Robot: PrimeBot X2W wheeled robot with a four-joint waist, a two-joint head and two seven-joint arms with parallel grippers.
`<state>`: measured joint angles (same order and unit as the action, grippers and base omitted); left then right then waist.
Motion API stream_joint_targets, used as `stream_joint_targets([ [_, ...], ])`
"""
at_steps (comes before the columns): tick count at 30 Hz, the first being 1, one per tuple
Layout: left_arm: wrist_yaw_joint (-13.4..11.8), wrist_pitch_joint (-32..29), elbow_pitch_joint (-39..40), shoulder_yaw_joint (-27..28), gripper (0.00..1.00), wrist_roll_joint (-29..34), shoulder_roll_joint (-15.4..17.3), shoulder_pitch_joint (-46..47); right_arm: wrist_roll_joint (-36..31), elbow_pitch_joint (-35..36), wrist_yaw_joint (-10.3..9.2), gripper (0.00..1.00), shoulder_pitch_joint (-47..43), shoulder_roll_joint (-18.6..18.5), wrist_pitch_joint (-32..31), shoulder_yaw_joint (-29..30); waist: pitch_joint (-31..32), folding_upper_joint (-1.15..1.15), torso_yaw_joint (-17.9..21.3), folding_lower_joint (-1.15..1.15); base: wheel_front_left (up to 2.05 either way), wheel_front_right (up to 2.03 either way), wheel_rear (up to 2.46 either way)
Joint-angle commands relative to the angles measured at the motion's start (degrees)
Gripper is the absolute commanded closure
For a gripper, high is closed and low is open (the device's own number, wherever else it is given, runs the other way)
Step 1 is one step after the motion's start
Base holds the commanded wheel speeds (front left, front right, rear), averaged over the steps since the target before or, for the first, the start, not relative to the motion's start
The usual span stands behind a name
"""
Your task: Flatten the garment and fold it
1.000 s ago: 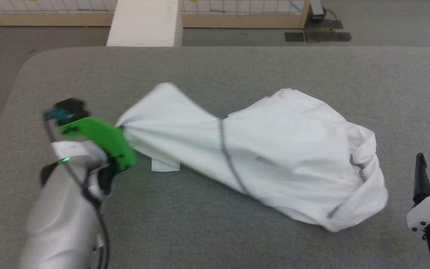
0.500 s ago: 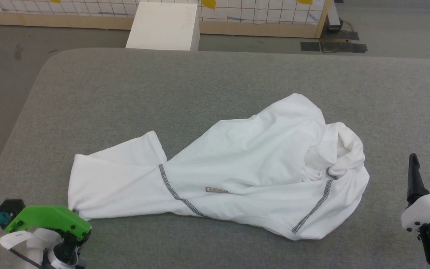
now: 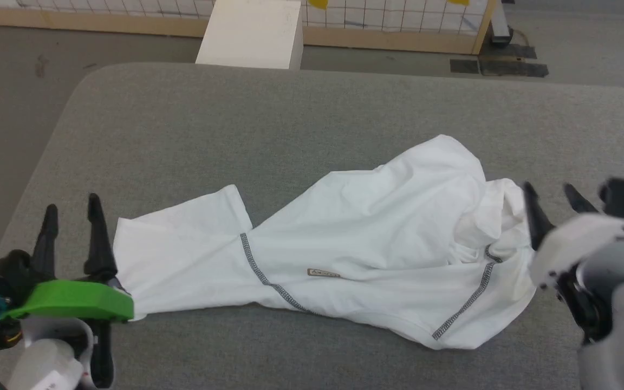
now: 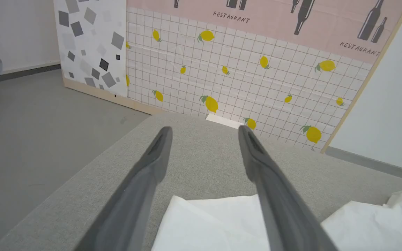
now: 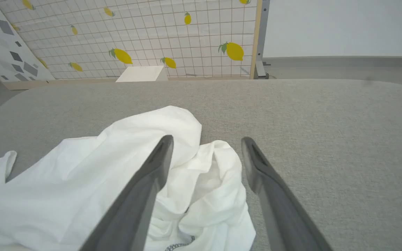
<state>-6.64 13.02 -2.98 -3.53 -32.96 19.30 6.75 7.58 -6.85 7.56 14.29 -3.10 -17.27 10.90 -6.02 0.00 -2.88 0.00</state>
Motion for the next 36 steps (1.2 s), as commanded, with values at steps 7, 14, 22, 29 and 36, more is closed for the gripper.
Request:
stream_joint_targets([
  [7,2.57,1.94,3.34,-2.51,0.00,10.63,-3.75,-0.20,-0.13,-5.72,-0.08,0.00,13.24,-3.51,-15.66,-10.13,-4.88,0.00,-2.38,0.00,0.00,0.00,0.00],
  [14,6.50,1.96,3.14,-3.36,0.00,14.81,-9.20,1.48,-4.36,-12.96,-0.08,0.00,22.40,-7.81,-25.87,-18.38,-9.88,0.00,-5.09,0.00,0.00,0.00,0.00],
  [22,9.91,1.97,1.46,-1.93,0.00,17.33,-13.56,3.87,-1.89,-19.67,-0.08,0.00,24.64,-10.95,-31.02,-27.21,-14.06,0.00,-7.61,0.00,0.00,0.00,0.00],
  [29,11.70,1.97,0.20,-0.83,0.00,18.39,-15.30,4.86,1.16,-21.13,-0.08,1.00,26.84,-12.69,-29.90,-27.06,-15.31,0.00,-9.57,0.00,0.00,0.00,0.00],
  [36,12.80,1.97,-0.14,-1.38,0.00,18.18,-16.16,5.39,-1.09,-22.45,-0.08,1.00,37.41,-11.61,-25.25,-20.34,-16.68,0.00,-12.49,0.00,0.00,0.00,0.00],
])
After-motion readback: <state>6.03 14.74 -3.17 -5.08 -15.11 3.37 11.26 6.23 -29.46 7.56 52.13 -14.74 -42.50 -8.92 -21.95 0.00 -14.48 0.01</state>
